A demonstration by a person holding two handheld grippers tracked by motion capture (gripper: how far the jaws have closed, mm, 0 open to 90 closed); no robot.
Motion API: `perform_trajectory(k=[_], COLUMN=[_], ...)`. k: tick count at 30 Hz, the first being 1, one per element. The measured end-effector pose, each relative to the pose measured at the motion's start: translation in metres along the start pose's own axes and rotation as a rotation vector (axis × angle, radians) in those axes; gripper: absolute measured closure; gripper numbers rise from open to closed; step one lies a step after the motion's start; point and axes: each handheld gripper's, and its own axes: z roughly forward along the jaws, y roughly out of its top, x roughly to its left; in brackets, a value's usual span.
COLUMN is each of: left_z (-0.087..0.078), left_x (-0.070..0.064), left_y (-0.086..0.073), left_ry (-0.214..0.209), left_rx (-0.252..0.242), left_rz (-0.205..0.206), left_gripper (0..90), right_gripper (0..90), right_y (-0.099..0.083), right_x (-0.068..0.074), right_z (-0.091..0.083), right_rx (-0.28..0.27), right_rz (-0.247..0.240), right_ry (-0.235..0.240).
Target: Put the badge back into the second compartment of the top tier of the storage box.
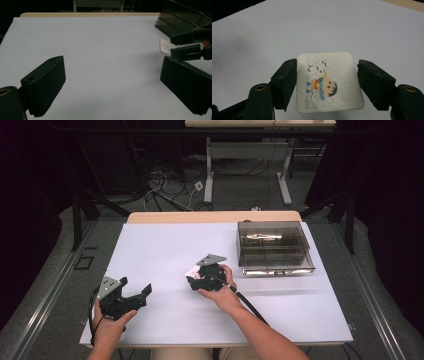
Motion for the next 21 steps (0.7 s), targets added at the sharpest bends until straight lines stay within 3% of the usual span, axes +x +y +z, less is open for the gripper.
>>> perform_trajectory(k=[10, 21], left_z=[0.000, 0.000], left_x=[0.000, -0.001], left_y=[0.000, 0.000], left_ry=[0.000, 0.000], left_rx=[0.003, 0.006], left_rz=[0.002, 0.000], left_gripper=[6.4, 6.6], right_gripper=[32.7, 32.7], right_y=[0.005, 0.008], right_x=[-0.012, -0.032], right_z=[-0.023, -0.049], right_rx=[-0.020, -0.041], right_rz=[0.069, 0.125], right_ry=[-0.083, -0.131])
